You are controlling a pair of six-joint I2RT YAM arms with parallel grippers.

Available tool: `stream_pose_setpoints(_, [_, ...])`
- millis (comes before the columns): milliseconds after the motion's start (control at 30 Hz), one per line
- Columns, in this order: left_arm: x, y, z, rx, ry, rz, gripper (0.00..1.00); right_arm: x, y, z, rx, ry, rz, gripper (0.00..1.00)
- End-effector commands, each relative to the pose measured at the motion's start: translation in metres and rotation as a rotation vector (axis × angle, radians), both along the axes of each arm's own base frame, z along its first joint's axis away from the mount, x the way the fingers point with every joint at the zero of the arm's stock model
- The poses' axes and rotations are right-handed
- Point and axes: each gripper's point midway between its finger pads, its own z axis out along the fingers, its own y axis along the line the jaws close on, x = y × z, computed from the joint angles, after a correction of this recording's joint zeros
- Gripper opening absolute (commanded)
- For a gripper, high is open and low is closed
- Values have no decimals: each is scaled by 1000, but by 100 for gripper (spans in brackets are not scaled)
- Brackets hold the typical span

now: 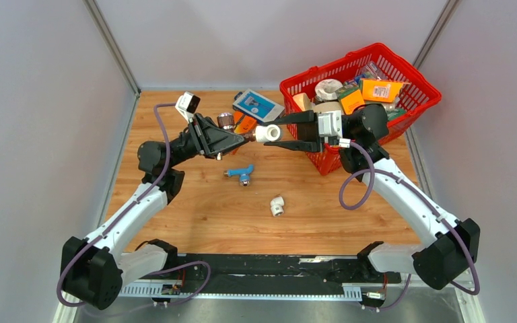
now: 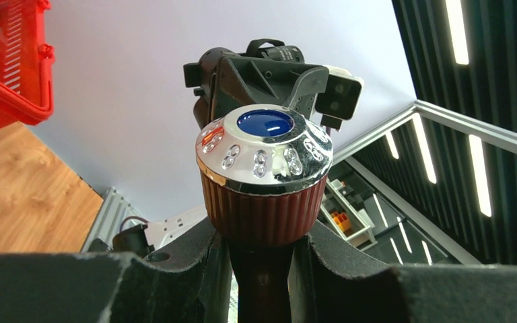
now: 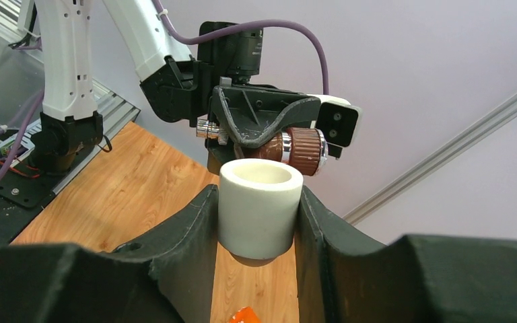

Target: Install the water faucets

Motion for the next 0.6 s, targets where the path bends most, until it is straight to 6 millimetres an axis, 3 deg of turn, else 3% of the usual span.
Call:
stream_pose_setpoints(0, [-21,-14,-2,35,1,-121,0,-19,27,-24,-67,66,116,0])
stream_pose_setpoints(267, [-31,-9,10,-2,-169,-94,0,-16,27,-18,20,260,125,0])
stream_pose_setpoints(567, [-29,-9,7,19,-326,-11,0,-11,28,-11,67,458,134,0])
